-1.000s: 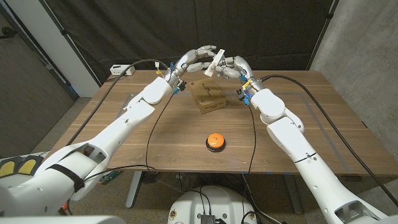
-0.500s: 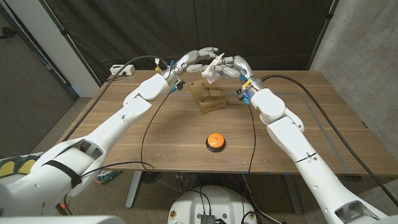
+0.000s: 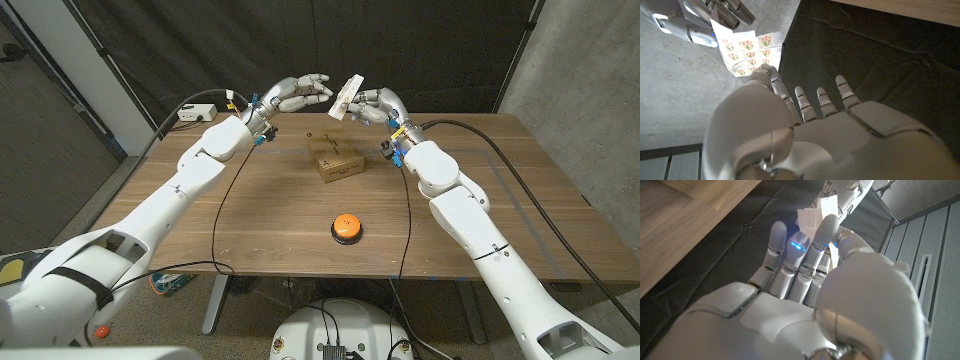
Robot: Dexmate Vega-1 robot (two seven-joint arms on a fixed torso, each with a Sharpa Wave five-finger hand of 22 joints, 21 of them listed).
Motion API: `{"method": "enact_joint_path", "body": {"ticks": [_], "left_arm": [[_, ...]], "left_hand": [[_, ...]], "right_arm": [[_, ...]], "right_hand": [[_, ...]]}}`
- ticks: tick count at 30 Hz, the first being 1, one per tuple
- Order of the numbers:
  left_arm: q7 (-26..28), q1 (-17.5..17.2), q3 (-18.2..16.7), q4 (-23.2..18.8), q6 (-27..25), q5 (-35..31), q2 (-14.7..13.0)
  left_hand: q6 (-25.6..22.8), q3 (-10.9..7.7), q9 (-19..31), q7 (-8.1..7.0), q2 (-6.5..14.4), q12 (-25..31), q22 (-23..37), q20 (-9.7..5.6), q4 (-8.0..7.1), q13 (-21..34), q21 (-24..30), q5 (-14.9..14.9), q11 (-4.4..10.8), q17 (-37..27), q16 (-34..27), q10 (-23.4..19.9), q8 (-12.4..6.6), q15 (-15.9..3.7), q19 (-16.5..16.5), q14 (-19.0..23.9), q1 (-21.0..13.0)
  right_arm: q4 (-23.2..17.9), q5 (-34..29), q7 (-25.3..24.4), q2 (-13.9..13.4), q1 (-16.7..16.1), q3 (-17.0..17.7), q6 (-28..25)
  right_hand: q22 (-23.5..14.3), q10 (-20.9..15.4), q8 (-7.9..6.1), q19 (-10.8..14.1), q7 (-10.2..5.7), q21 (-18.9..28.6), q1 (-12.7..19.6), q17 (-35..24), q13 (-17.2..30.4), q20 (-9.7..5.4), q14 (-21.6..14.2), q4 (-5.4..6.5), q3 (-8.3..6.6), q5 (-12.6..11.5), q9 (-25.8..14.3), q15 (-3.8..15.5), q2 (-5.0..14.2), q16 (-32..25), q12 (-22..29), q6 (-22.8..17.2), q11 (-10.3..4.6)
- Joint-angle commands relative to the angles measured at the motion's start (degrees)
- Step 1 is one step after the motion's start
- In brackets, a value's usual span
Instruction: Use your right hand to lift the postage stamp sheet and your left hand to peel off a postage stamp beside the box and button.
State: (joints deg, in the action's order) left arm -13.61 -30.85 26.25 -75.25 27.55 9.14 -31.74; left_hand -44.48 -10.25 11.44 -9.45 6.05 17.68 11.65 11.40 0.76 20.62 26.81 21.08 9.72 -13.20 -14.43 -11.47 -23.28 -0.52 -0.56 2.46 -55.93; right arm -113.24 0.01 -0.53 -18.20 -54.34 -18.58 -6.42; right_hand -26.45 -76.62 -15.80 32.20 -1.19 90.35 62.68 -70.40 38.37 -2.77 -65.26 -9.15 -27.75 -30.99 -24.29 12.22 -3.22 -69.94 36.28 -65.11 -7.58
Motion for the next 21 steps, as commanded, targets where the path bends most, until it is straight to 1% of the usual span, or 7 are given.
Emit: {"method": "enact_joint_path", "body": {"ticks": [1, 3, 4, 5, 7, 15, 21], "left_arm": [[-3.0, -1.4, -3.7, 1.8, 1.5, 6.1, 1.0], [-3.8, -1.0, -3.6, 2.1, 2.5, 5.8, 1.3], [-3.6, -1.0, -3.6, 2.1, 2.9, 5.5, 1.5], [-3.7, -0.8, -3.5, 2.2, 3.1, 5.2, 1.7], [-2.7, -0.6, -3.4, 2.2, 3.5, 3.8, 2.1], [-4.0, 0.7, -2.5, 3.3, 4.2, 3.8, 3.7], [-7.8, 1.8, -2.1, 4.2, 4.5, 6.3, 4.3]], "left_hand": [[0.1, 2.09, -0.1, 0.4, -2.9, 0.1, 0.1, -0.09, -0.96, 0.4, -0.6, -1.1, 0.04, 0.0, -0.1, -0.8, 0.71, -0.36, -1.0, 0.3, 2.8], [0.9, 4.29, -0.1, -0.73, -6.3, -0.2, 0.0, -0.09, -0.83, 0.5, -0.8, -1.7, 0.35, 0.2, 0.1, -0.8, 1.36, -0.54, -1.2, 0.1, 3.9], [1.0, 4.67, -0.1, -0.74, -6.9, -0.4, 0.0, 0.03, -0.71, 0.6, -0.9, -1.7, 0.25, 0.2, 0.2, -0.3, 1.49, -0.46, -1.3, 0.0, 4.0], [1.4, 5.28, -0.1, -1.57, -8.0, -0.5, 0.0, 0.14, -0.45, 0.6, -1.0, -1.7, 0.23, 0.3, 0.3, -0.2, 1.76, -0.39, -1.3, -0.1, 3.9], [2.4, 5.87, -0.1, -2.48, -8.9, -0.8, 0.0, 0.38, -0.15, 0.6, -1.2, -1.6, 0.24, 0.4, 0.4, 0.3, 2.29, -0.19, -1.6, -0.4, 3.7], [1.5, 5.95, 0.0, -2.95, -8.6, -0.8, 0.0, 0.62, -0.03, 0.8, -1.5, -1.4, 0.68, 0.3, 0.5, -0.1, 2.23, 0.1, -2.1, -0.5, 3.1], [-0.2, 5.85, 0.0, -2.82, -8.0, -0.8, 0.1, 0.68, 0.05, 0.9, -1.5, -1.4, 0.56, 0.3, 0.4, -0.3, 1.85, 0.42, -2.0, -0.5, 2.5]], "right_arm": [[1.6, -1.5, 0.0, 0.9, 1.7, -1.6, -1.0], [1.8, -1.6, 0.2, 1.0, 1.9, -1.8, -1.3], [1.9, -1.6, 0.5, 1.0, 2.1, -1.8, -1.4], [2.0, -1.6, 0.7, 1.0, 2.2, -1.9, -1.3], [2.1, -1.7, 1.0, 1.0, 2.2, -2.0, -1.1], [1.9, -2.4, 1.3, 1.0, 2.2, -2.0, -1.6], [1.8, -2.4, 1.5, 1.2, 2.1, -1.9, -1.8]], "right_hand": [[-0.2, 0.1, -0.14, 0.1, 2.33, 0.0, -0.1, -0.1, 0.1, -6.42, 0.0, -0.12, -0.5, -0.3, -0.4, 0.27, 0.45, -0.3, 0.4, -2.8, -0.07], [-0.2, 0.1, -0.13, 0.1, 2.27, 0.0, -0.1, -0.1, 0.1, -6.4, 0.0, -0.13, -0.52, -0.3, -0.4, 0.27, 0.46, -0.3, 0.4, -2.8, -0.02], [-0.2, 0.2, -0.12, 0.1, 2.26, 0.0, -0.1, -0.1, 0.2, -6.41, 0.0, -0.14, -0.54, -0.3, -0.4, 0.27, 0.45, -0.3, 0.4, -2.9, -0.05], [-0.2, 0.2, -0.1, 0.1, 2.27, 0.0, -0.1, -0.1, 0.2, -6.42, 0.0, -0.15, -0.54, -0.3, -0.4, 0.27, 0.44, -0.3, 0.4, -2.9, -0.08], [-0.3, 0.2, -0.11, 0.1, 2.23, 0.0, -0.1, -0.1, 0.3, -6.41, 0.0, -0.16, -0.56, -0.3, -0.4, 0.27, 0.43, -0.3, 0.5, -2.9, -0.08], [-0.3, 0.2, -0.06, 0.1, 2.28, 0.0, -0.1, -0.1, 0.2, -6.37, 0.1, -0.18, -0.68, -0.4, -0.6, 0.27, 0.4, -0.4, 0.4, -2.9, -0.06], [-0.3, 0.1, 0.37, 0.2, 2.42, 0.0, -0.2, -0.1, 0.1, -6.34, 0.1, -0.12, -0.75, -0.4, -0.4, 0.27, 0.46, -0.5, 0.4, -2.5, -0.03]]}}
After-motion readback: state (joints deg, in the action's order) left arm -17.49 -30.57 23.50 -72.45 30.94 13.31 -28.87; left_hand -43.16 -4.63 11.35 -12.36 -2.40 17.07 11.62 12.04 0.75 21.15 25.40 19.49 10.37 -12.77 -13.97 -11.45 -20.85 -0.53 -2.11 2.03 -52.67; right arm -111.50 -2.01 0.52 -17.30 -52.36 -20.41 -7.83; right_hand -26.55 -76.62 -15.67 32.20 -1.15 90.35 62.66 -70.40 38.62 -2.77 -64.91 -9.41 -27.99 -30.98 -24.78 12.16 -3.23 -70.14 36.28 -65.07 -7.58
